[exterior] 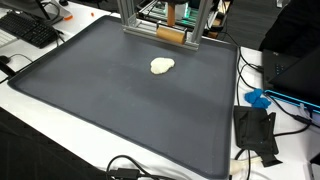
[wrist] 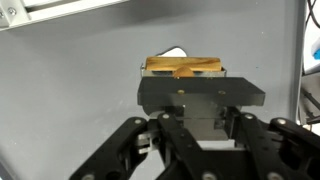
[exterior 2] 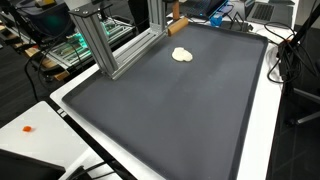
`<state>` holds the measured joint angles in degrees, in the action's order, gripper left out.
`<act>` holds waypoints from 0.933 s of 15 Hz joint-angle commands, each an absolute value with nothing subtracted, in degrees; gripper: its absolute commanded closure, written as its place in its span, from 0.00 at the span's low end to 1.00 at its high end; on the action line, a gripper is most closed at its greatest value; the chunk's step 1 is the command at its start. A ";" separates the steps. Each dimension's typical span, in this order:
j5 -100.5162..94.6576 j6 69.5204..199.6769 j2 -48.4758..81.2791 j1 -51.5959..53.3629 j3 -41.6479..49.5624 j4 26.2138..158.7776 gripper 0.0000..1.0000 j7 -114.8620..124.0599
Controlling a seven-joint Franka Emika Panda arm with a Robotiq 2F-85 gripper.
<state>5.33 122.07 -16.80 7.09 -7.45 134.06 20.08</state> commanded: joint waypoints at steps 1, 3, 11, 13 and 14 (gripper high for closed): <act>5.22 121.56 -23.71 6.54 -7.18 138.81 0.78 15.32; 5.29 120.17 -26.17 6.63 -6.88 140.11 0.78 12.50; 4.98 114.15 -34.18 7.13 -6.32 143.82 0.78 4.78; 5.03 112.87 -35.92 7.25 -6.42 144.51 0.78 3.94; 5.22 112.36 -36.78 7.40 -6.44 144.95 0.78 3.51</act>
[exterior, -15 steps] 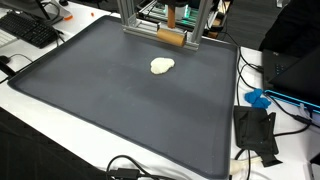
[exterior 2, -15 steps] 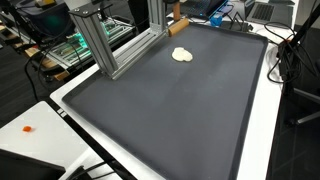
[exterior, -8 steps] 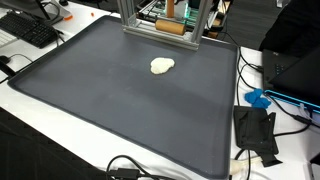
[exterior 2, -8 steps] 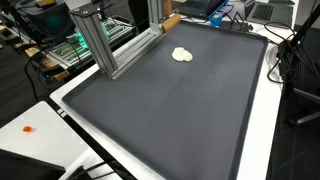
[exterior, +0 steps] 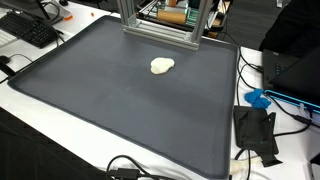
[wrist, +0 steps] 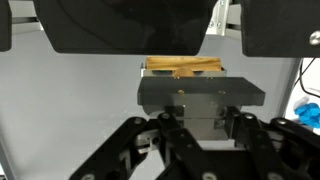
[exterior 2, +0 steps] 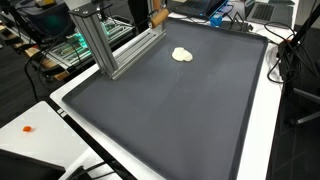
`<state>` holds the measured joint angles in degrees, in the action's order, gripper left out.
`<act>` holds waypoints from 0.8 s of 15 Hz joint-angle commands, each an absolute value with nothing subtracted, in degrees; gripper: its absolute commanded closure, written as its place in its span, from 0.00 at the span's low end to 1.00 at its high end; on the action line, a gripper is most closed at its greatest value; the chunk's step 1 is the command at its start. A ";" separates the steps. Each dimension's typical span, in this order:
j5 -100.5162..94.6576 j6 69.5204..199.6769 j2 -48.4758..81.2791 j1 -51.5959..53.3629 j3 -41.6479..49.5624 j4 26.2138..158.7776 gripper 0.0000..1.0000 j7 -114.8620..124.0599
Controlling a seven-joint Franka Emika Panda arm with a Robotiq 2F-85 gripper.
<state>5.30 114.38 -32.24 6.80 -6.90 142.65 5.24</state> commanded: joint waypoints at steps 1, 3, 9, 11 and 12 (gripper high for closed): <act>5.35 111.93 -37.57 7.49 -6.53 145.34 0.78 3.43; 6.13 111.31 -38.99 7.91 -6.49 145.94 0.78 3.08; 8.25 110.64 -41.44 9.85 -6.53 147.53 0.78 2.36; 7.95 109.76 -41.66 10.03 -6.86 147.69 0.78 2.62; 7.83 109.10 -41.77 9.92 -7.11 147.74 0.78 3.38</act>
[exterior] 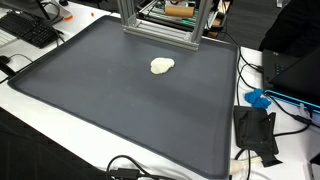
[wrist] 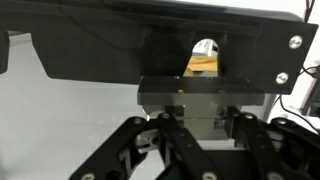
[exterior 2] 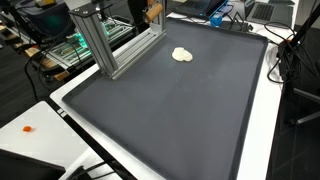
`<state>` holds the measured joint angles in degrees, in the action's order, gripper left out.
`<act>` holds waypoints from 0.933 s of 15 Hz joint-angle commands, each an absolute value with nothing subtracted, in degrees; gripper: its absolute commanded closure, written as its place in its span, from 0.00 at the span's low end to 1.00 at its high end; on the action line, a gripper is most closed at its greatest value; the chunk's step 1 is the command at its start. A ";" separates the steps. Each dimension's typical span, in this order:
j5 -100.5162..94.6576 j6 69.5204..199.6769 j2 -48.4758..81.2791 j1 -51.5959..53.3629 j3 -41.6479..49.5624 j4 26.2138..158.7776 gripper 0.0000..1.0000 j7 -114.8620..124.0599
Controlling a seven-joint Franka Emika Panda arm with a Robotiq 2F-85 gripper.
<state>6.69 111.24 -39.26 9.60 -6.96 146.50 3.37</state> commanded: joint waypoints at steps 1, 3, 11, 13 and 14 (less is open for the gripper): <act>7.90 108.69 -41.93 10.00 -7.15 147.88 0.78 3.43; 7.65 108.33 -42.42 9.86 -7.67 148.23 0.78 4.05; 8.71 108.13 -44.50 9.72 -9.01 150.19 0.78 8.03; 9.14 108.10 -44.92 9.69 -9.29 150.86 0.78 8.99; 9.26 108.13 -45.06 9.71 -9.37 151.11 0.78 9.27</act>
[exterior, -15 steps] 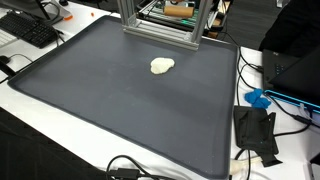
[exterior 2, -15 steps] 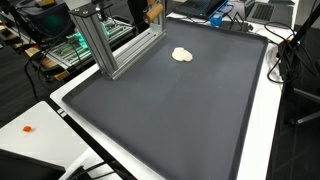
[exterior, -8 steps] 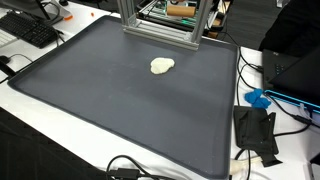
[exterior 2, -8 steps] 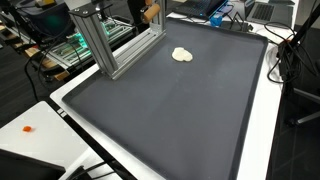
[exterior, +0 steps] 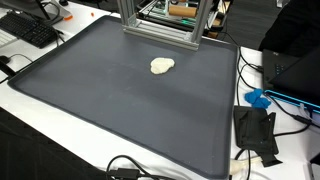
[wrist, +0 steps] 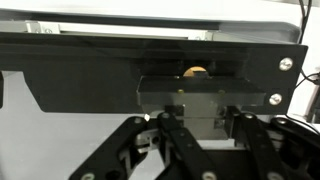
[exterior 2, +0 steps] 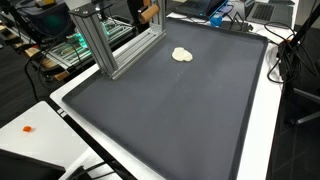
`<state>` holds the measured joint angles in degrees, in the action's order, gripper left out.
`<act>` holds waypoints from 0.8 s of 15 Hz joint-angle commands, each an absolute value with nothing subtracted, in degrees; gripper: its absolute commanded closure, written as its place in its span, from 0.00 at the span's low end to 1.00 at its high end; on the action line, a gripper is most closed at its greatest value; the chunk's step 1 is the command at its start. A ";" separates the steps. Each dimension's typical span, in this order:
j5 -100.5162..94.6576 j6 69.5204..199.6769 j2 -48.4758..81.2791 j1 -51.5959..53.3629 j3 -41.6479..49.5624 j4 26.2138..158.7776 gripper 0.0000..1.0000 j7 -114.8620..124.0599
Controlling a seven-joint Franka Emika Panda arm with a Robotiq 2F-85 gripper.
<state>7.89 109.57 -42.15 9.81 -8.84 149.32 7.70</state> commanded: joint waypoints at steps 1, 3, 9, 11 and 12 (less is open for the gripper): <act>9.31 108.23 -45.20 9.72 -9.47 151.34 0.78 9.42; 9.28 108.24 -45.50 9.69 -9.63 151.53 0.78 9.70; 8.71 106.75 -45.95 10.06 -9.82 151.51 0.78 8.84; 8.74 106.26 -45.97 10.27 -9.86 151.49 0.78 8.49; 8.66 105.86 -46.00 10.34 -9.84 151.42 0.78 8.28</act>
